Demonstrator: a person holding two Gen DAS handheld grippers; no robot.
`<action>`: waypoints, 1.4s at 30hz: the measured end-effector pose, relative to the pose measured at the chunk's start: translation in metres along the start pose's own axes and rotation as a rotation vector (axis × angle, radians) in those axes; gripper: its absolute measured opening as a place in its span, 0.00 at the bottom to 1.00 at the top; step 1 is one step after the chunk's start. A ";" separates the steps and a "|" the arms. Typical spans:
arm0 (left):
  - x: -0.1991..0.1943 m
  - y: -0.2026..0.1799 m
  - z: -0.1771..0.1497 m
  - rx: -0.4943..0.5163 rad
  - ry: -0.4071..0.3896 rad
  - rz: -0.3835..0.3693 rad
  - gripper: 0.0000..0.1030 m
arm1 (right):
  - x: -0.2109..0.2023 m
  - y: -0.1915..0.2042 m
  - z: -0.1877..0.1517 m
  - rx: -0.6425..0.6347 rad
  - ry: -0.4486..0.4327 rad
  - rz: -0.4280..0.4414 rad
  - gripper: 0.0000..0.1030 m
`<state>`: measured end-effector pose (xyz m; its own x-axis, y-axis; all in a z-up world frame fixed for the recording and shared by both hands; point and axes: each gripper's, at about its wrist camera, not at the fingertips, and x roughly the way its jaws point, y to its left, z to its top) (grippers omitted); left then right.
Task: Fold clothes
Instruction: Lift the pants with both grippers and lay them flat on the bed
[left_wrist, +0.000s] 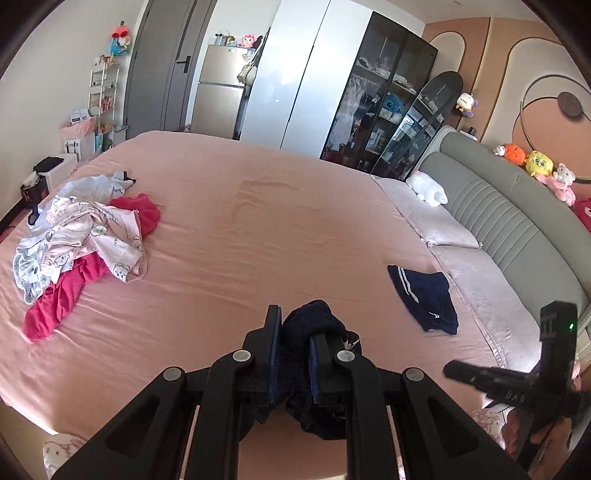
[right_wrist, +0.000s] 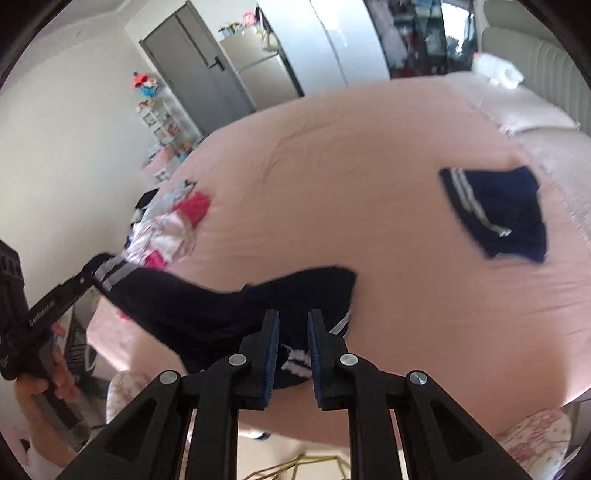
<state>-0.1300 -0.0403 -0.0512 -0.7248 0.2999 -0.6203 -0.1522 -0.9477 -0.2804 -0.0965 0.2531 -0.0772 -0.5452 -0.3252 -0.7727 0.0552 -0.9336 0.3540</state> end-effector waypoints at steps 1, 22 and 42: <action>0.003 -0.002 -0.001 0.002 0.004 0.001 0.11 | 0.012 0.005 -0.009 -0.032 0.032 -0.015 0.15; -0.005 -0.005 -0.015 0.006 0.044 -0.002 0.11 | 0.046 0.034 -0.062 -0.097 0.087 -0.043 0.63; 0.006 0.016 -0.037 -0.007 0.094 0.079 0.11 | 0.109 -0.031 -0.031 -0.215 -0.087 -0.536 0.56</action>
<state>-0.1116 -0.0492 -0.0865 -0.6683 0.2334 -0.7063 -0.0920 -0.9682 -0.2328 -0.1314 0.2414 -0.1888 -0.6099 0.2066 -0.7651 -0.0842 -0.9768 -0.1967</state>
